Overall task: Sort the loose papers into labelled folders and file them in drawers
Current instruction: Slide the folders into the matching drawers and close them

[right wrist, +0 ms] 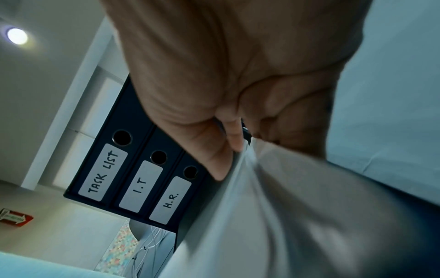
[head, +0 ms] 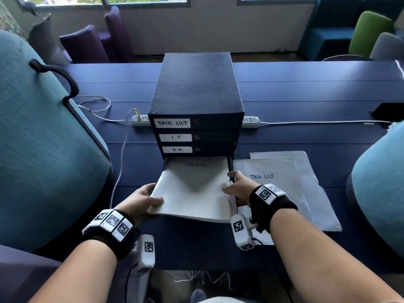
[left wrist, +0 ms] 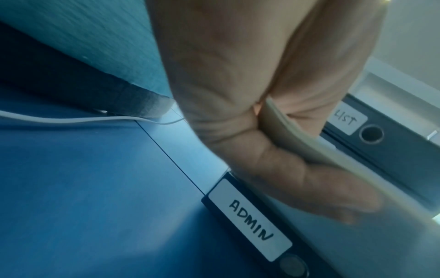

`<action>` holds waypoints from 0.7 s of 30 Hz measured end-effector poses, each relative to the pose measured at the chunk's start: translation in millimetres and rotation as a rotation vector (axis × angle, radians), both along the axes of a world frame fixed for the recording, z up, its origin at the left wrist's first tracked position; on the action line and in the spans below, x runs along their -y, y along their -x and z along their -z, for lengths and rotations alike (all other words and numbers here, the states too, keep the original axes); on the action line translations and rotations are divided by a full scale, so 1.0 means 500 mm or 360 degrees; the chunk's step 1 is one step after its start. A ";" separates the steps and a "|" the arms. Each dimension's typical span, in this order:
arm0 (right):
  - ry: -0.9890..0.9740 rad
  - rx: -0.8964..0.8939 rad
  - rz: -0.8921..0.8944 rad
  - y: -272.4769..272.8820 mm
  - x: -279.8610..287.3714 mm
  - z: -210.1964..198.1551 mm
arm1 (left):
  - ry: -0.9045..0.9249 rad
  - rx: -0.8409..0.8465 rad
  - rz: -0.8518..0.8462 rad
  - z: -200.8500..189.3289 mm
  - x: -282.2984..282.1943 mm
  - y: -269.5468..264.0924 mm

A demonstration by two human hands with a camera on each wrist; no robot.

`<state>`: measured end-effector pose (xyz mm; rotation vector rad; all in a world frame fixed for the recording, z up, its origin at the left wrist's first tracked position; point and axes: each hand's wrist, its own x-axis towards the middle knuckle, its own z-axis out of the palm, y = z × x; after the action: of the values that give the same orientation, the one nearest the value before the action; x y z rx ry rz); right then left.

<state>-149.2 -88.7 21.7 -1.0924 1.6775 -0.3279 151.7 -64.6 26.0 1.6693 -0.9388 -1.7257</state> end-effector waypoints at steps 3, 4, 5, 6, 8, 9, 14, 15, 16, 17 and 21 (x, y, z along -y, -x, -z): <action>-0.0150 0.0081 -0.0064 -0.003 -0.018 -0.020 | 0.0085 0.0107 -0.0095 0.018 0.033 0.034; -0.0205 0.0156 -0.0041 -0.006 -0.023 -0.024 | 0.0121 0.0175 -0.0125 0.025 0.044 0.042; -0.0217 0.0192 -0.0026 -0.009 -0.026 -0.024 | 0.0145 0.0241 -0.0144 0.032 0.054 0.047; -0.0171 0.0163 -0.0021 -0.011 -0.024 -0.021 | 0.0157 0.0286 -0.0160 0.038 0.065 0.049; -0.0001 0.0007 0.0018 -0.012 -0.013 -0.008 | 0.0205 0.0265 -0.0125 0.038 0.079 0.053; 0.0074 -0.0055 0.0079 -0.012 -0.005 -0.001 | 0.0231 0.0237 -0.0075 0.039 0.086 0.053; 0.0220 -0.0166 0.0305 -0.018 0.026 0.018 | 0.0450 0.0634 0.0129 0.060 0.109 0.044; 0.0245 -0.0211 0.0284 -0.020 0.031 0.023 | 0.0484 0.0764 0.0128 0.063 0.111 0.045; 0.0278 -0.0270 0.0264 -0.021 0.036 0.027 | 0.0531 0.0879 0.0109 0.069 0.114 0.046; 0.0309 -0.0337 0.0242 -0.023 0.041 0.032 | 0.0563 0.0978 0.0095 0.072 0.117 0.049; 0.0417 -0.0665 -0.0019 -0.027 0.047 0.042 | 0.0670 0.1158 0.0100 0.094 0.129 0.061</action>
<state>-135.8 -112.2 0.7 -1.4385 2.0343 -0.3344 121.4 -129.3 -21.2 1.9928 -1.5557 -0.8333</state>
